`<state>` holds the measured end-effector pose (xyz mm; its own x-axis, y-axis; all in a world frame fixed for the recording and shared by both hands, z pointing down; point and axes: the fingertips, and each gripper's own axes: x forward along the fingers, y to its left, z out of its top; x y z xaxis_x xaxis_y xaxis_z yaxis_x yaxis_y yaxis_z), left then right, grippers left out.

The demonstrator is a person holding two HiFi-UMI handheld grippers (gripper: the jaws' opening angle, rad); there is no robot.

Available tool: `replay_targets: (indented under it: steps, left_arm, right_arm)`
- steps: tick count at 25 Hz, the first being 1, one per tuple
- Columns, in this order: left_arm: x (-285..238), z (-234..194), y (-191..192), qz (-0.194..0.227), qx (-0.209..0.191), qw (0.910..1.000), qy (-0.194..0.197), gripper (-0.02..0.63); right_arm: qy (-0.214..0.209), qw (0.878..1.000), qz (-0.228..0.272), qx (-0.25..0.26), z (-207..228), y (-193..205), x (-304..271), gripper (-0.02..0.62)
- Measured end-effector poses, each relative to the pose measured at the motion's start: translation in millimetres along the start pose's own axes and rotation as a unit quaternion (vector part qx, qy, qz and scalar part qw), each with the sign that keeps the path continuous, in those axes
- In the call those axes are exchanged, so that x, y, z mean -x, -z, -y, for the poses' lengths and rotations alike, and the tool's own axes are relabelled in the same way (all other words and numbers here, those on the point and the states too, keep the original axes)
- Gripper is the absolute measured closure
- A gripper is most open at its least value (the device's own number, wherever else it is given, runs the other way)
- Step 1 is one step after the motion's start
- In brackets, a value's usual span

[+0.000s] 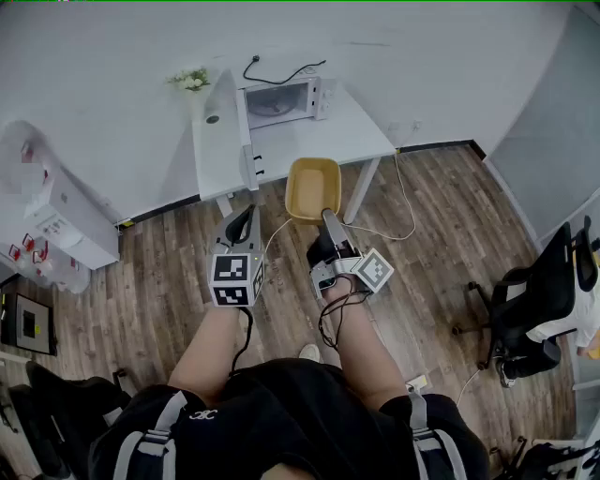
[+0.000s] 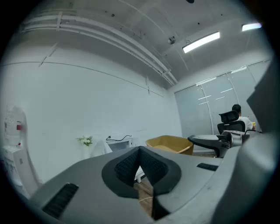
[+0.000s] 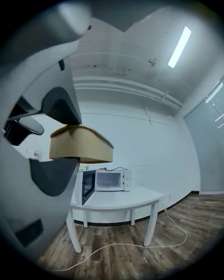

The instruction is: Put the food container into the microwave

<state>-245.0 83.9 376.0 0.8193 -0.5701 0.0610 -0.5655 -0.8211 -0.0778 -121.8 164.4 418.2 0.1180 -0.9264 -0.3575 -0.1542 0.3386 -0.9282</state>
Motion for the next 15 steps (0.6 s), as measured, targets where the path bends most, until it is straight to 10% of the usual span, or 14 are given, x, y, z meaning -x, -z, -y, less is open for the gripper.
replay_targets:
  steps: [15]
  left_arm:
    - [-44, 23, -1, 0.001, 0.012, 0.9999, -0.01, 0.595]
  right_arm:
    - [0.006, 1.0, 0.002, -0.005, 21, -51, -12, 0.357]
